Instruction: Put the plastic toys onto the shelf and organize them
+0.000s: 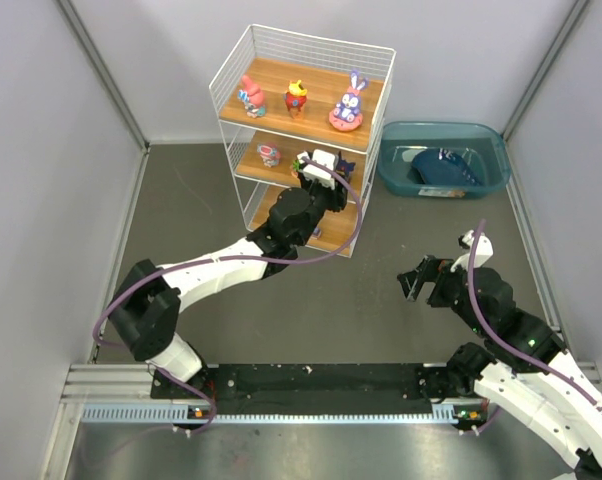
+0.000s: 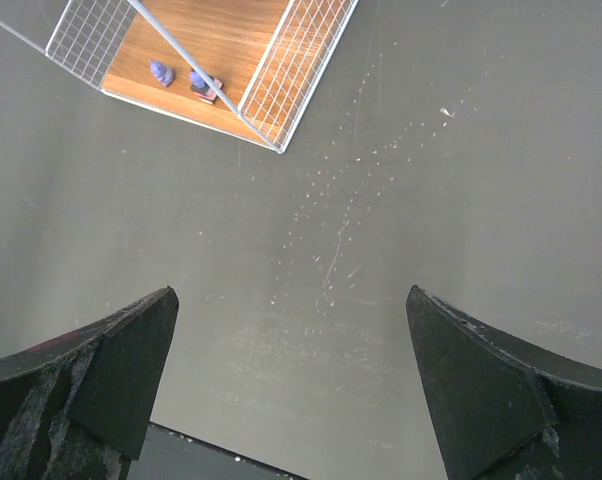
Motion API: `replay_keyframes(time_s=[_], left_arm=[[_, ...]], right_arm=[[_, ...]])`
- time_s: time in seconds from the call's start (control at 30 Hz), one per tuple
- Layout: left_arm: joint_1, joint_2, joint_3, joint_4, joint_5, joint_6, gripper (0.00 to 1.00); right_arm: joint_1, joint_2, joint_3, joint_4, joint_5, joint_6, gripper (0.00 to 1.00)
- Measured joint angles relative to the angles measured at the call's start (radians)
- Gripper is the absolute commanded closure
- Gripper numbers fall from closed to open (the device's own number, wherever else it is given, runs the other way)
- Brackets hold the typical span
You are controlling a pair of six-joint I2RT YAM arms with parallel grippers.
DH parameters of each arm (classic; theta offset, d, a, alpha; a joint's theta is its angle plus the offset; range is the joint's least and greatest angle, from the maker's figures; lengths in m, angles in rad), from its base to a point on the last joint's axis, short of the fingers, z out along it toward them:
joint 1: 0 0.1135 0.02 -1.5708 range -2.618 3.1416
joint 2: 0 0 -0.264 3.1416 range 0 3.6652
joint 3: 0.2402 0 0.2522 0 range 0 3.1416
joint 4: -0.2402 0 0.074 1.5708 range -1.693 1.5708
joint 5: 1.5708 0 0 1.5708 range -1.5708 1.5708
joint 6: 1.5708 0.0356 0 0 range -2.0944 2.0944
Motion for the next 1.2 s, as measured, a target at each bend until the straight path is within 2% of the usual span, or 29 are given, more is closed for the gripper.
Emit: replay_keyframes(time_s=[0.03, 0.13, 0.33, 0.37, 0.47, 0.6, 1.2], left_arm=[[0.000, 0.002, 0.000, 0.004, 0.000, 0.000, 0.83], [0.000, 0.006, 0.000, 0.013, 0.000, 0.000, 0.75], [0.001, 0.008, 0.000, 0.018, 0.008, 0.000, 0.65], [0.001, 0.008, 0.000, 0.018, 0.009, 0.000, 0.58], [0.001, 0.008, 0.000, 0.018, 0.012, 0.000, 0.48], [0.001, 0.008, 0.000, 0.018, 0.018, -0.001, 0.39], [0.001, 0.008, 0.000, 0.023, 0.021, -0.001, 0.33]], right_arm=[[0.000, 0.000, 0.000, 0.000, 0.000, 0.000, 0.01], [0.000, 0.000, 0.000, 0.000, 0.000, 0.000, 0.01], [0.000, 0.000, 0.000, -0.001, 0.000, 0.000, 0.01], [0.000, 0.000, 0.000, -0.001, 0.000, 0.000, 0.01], [0.000, 0.000, 0.000, -0.002, 0.000, 0.000, 0.01], [0.000, 0.000, 0.000, -0.005, 0.000, 0.000, 0.01], [0.000, 0.000, 0.000, -0.006, 0.000, 0.001, 0.01]])
